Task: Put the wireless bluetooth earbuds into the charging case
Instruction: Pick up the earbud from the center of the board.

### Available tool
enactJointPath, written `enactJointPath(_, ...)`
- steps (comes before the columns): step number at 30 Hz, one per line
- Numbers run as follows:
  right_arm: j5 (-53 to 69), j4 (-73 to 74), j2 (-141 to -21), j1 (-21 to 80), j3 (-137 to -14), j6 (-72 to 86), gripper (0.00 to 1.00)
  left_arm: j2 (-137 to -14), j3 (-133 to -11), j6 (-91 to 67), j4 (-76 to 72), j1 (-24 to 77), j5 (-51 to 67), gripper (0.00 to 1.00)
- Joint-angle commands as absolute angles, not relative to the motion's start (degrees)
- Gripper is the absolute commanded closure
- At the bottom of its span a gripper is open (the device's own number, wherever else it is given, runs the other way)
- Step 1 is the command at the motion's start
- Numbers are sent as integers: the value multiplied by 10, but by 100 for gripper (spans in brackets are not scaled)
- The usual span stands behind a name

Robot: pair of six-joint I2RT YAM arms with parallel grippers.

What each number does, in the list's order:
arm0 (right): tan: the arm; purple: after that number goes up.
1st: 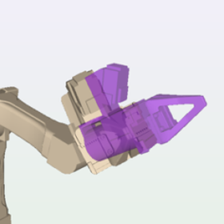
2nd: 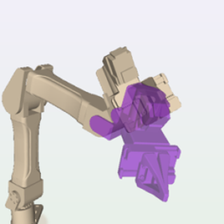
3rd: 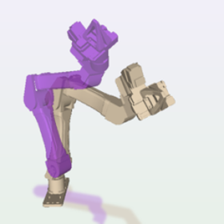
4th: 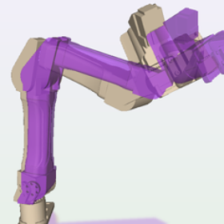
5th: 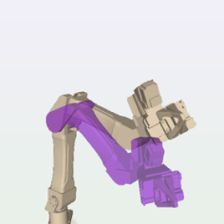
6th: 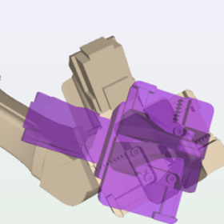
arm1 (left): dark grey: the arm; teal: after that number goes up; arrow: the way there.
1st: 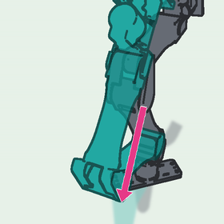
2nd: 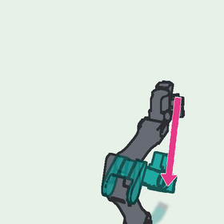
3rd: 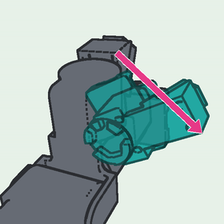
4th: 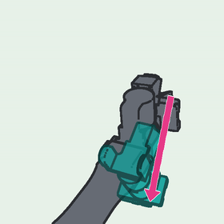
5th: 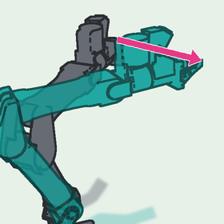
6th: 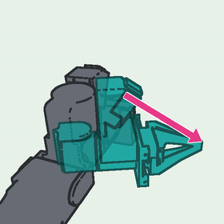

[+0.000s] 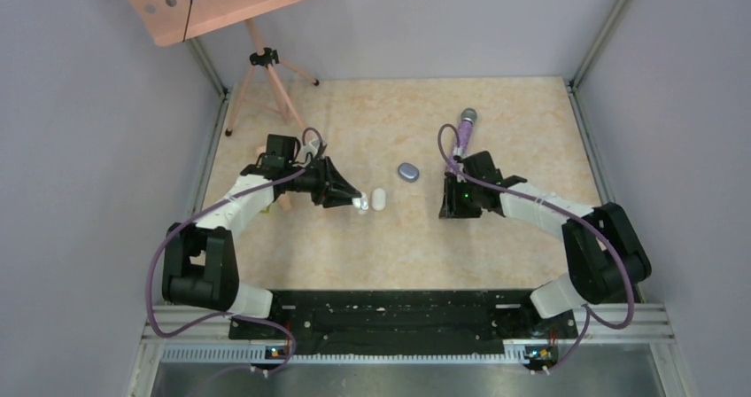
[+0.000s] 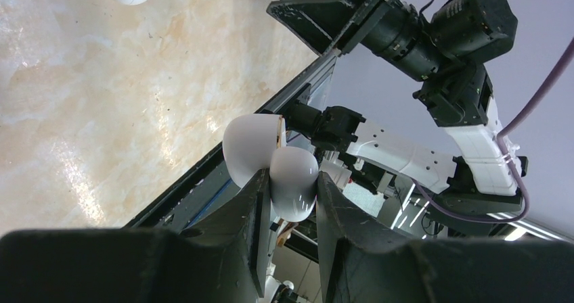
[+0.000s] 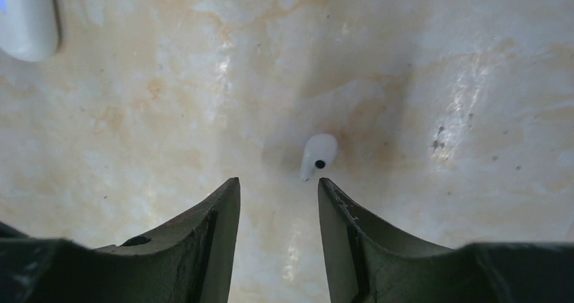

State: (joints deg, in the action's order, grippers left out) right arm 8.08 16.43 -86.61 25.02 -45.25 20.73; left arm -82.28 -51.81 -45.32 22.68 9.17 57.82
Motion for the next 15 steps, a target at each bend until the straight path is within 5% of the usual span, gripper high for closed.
enactJointPath(1,159,172,-806,256,-451,261,55,-816,-518,-454,207,98,593,100)
enactJointPath(15,-32,182,-841,275,-472,271,58,-810,-511,-454,204,103,593,100)
